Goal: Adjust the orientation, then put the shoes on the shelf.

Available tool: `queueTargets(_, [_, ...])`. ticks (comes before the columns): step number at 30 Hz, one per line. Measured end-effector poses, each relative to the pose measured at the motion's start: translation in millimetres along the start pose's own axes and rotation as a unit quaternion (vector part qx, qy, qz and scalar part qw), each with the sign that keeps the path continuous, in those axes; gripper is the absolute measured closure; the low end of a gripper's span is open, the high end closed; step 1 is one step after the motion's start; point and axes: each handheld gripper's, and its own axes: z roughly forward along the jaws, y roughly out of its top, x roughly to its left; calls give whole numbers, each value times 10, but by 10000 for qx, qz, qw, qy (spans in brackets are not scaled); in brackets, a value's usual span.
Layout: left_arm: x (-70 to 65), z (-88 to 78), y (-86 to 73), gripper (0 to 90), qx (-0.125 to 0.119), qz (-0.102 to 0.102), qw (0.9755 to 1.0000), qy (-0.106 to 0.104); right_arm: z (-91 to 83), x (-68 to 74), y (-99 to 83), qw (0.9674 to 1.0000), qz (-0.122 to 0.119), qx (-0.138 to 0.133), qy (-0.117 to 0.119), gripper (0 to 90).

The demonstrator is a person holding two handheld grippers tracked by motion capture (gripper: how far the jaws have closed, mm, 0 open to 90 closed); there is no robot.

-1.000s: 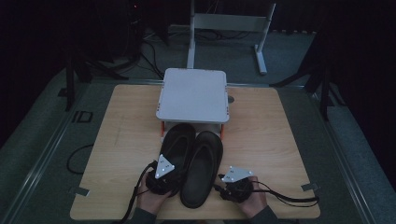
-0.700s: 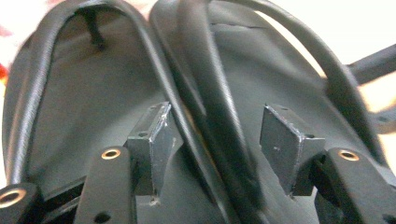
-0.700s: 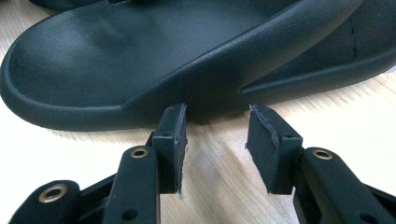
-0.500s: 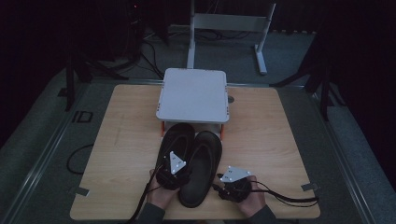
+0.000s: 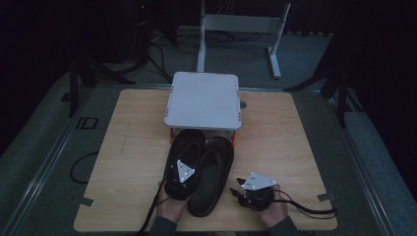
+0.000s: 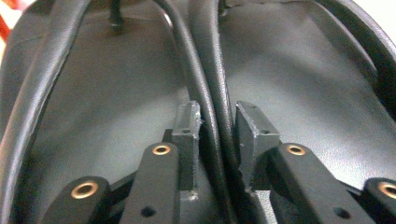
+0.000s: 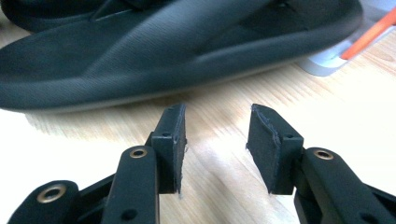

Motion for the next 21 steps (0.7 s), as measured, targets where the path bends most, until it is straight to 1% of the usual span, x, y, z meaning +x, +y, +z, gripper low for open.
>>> queueTargets(2, [27,-8,-11,762,-4,-44,10000,59,-18,-23,-10,10000,42,-4,-38,561])
queueTargets(3, [42,-14,-19,765,-30,-67,10000,31,-25,-36,-16,10000,29,-11,-52,562])
queueTargets(5, [41,-23,-27,767,-64,-110,9999,38,-41,-58,-30,9999,89,-16,-99,562])
queueTargets(8, [29,-38,-30,769,-132,-148,9997,127,-63,-85,-43,9998,96,-11,-163,562])
queueTargets(11, [44,-90,-7,773,-255,-218,9993,174,-87,-109,-51,9997,137,-52,-196,563])
queueTargets(14, [68,-128,20,775,-304,-234,9990,236,-98,-135,-59,9996,170,-66,-225,564])
queueTargets(17, [96,-147,37,777,-374,-317,9984,269,-99,-148,-66,9995,174,-75,-238,566])
queueTargets(21, [114,-168,53,780,-449,-317,9979,336,-102,-159,-74,9995,184,-85,-253,568])
